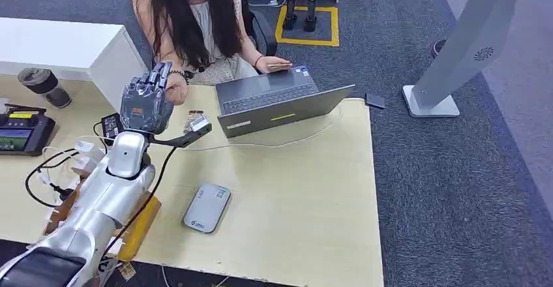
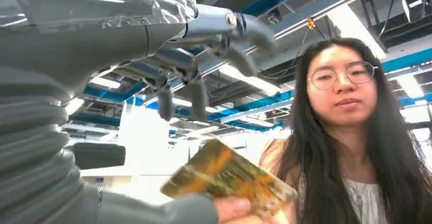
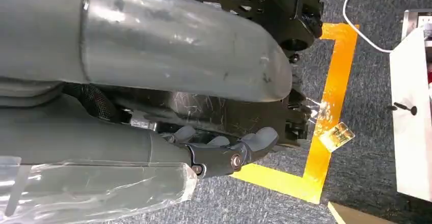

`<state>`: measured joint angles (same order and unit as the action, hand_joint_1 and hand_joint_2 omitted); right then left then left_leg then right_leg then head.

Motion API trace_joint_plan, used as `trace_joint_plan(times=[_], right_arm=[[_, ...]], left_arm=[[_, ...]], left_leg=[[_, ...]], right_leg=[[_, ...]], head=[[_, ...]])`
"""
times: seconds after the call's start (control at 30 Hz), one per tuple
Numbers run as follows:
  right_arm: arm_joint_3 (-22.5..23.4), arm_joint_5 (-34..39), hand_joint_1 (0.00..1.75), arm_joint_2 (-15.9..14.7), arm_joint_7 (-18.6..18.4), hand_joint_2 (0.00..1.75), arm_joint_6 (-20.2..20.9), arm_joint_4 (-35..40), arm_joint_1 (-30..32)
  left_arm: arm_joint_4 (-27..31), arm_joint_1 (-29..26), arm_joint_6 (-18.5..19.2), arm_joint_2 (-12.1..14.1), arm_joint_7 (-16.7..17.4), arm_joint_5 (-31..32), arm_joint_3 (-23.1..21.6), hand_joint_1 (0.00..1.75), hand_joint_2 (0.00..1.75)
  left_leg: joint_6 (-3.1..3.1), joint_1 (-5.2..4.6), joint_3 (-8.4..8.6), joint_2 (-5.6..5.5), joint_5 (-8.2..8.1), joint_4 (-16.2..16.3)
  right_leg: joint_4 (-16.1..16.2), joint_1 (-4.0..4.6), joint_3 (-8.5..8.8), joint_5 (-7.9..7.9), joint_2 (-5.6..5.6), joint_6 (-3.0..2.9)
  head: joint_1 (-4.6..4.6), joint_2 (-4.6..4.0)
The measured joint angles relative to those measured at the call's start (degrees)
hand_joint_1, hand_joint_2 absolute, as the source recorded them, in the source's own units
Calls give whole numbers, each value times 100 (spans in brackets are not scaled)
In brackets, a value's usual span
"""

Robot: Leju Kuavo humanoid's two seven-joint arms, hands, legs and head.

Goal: Pass the card to the sensor for recognition and then transmit it.

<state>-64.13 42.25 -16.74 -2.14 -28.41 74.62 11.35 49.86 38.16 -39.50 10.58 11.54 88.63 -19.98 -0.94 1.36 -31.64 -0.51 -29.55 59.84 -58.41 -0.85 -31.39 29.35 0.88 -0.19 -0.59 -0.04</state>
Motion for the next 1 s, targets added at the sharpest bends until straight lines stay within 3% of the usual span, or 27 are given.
trace_joint_plan(times=[0.33,0.47,0.7,0.77,0.87,1.0], right_arm=[[-13,96,0,-13,101,0,-2,0,-8],[17,64,0,-13,151,0,-2,0,19],[613,-986,0,162,-282,0,-2,164,494],[909,-1246,0,245,-389,0,-2,256,706],[1174,-1404,0,328,-479,0,-2,326,922],[1578,-1591,0,468,-546,0,0,444,1251]], left_arm=[[160,-150,-7,-7,-83,-46,52,0,175],[401,-380,-11,-5,-402,-445,59,0,175],[1859,-1913,-26,241,-490,-815,57,0,175],[2684,-2657,-46,430,-520,-802,59,0,175],[3481,-3454,-46,614,-647,-780,70,0,175],[4729,-4569,-48,761,-988,-680,376,0,175]], left_leg=[[0,0,0,0,0,0],[0,0,0,1,-1,0],[2,-3,-6,30,-9,-8],[-2,-4,-1,53,-15,-10],[-3,-3,-14,47,-16,-11],[-1,-4,-12,56,-23,-12]], right_leg=[[0,0,0,0,0,0],[0,-1,1,0,1,0],[0,-3,-12,4,25,3],[2,-5,-21,6,46,4],[2,-4,-27,9,39,3],[4,-4,-27,11,45,2]], head=[[0,0],[0,0],[0,0],[9,0],[4,0],[9,0]])
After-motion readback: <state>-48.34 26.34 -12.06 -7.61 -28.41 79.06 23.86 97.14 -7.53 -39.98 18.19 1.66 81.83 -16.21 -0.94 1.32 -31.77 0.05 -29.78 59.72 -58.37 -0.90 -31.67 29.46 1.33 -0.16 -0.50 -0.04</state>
